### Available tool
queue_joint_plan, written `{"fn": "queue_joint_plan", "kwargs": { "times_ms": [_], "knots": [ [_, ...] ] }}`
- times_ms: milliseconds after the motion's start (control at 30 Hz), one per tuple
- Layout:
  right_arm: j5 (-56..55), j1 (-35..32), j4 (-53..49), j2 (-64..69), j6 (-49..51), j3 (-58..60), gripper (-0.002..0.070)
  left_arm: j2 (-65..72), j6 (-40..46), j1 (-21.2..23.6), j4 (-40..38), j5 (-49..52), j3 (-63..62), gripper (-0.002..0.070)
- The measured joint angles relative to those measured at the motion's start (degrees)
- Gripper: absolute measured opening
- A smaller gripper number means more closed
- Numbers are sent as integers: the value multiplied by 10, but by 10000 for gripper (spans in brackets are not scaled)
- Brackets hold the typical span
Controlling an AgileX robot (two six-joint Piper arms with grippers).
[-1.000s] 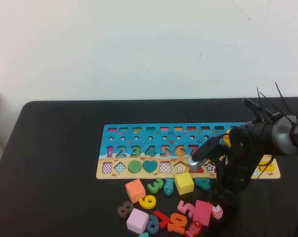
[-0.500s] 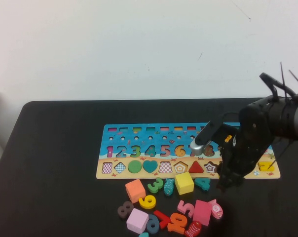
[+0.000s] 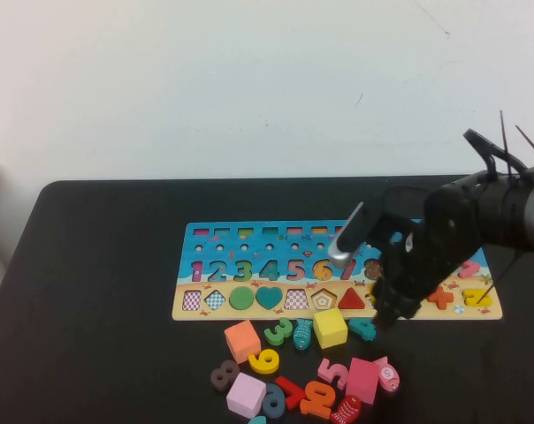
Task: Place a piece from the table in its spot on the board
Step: Place the "Pentagon" into the hole of the Pentagon
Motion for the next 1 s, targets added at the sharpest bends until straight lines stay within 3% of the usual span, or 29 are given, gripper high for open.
{"fn": "queue_joint_plan", "kwargs": {
  "times_ms": [433, 800, 1000],
  "knots": [
    [21, 11, 172, 86, 4, -147, 349, 0, 0, 0, 0, 0, 0, -2],
    [174, 11, 115, 230, 154, -339, 349, 0, 0, 0, 0, 0, 0, -2],
    [241, 11, 102, 257, 179, -379, 349, 0, 1, 0, 0, -1, 0, -2]
  ]
}}
